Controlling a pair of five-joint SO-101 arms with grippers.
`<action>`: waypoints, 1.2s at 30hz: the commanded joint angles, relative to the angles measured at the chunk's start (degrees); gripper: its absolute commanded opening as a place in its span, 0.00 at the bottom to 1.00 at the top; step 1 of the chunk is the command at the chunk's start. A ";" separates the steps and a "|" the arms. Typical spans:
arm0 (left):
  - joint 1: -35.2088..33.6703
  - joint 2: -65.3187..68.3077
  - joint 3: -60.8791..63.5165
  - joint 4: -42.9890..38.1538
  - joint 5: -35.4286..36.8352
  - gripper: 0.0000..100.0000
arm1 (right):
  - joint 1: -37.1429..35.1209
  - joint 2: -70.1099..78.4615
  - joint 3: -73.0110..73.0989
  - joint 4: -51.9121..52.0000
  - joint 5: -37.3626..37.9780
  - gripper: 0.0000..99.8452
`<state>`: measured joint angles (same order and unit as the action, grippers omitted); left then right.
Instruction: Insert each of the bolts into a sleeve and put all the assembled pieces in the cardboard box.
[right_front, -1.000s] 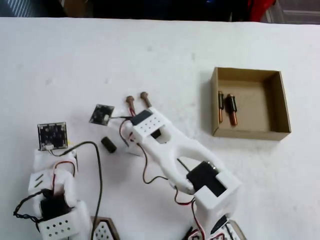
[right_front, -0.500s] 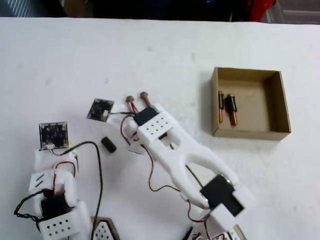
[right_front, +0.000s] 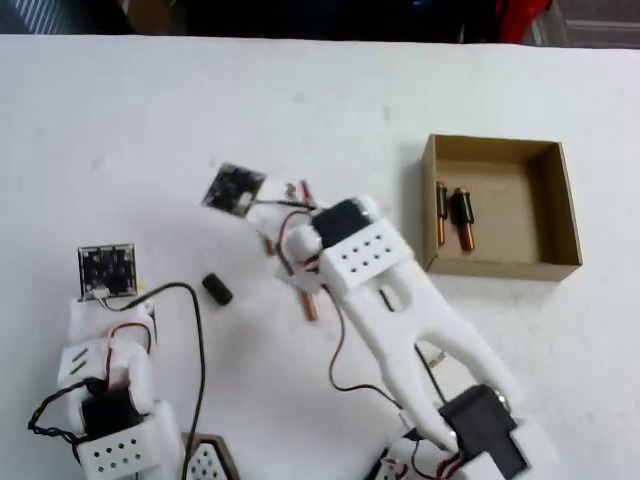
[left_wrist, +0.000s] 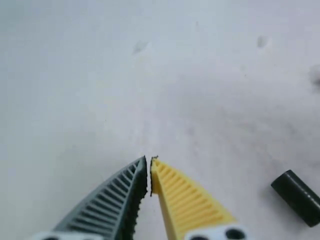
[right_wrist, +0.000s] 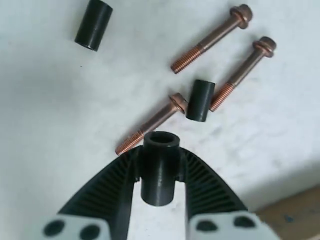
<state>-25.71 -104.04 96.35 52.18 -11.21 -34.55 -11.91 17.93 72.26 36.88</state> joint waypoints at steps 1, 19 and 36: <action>-0.13 -0.75 -0.70 -0.70 -0.62 0.05 | 3.03 -5.41 -1.58 1.45 -1.32 0.02; -0.13 -0.75 -0.26 -1.85 -0.62 0.05 | 3.74 -29.05 -1.58 11.82 -14.68 0.02; 6.81 -0.75 0.00 1.49 -3.60 0.05 | 3.74 -54.20 10.99 17.89 -14.59 0.02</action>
<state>-21.93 -104.04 96.35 53.05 -12.09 -31.47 -60.97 24.88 91.34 22.46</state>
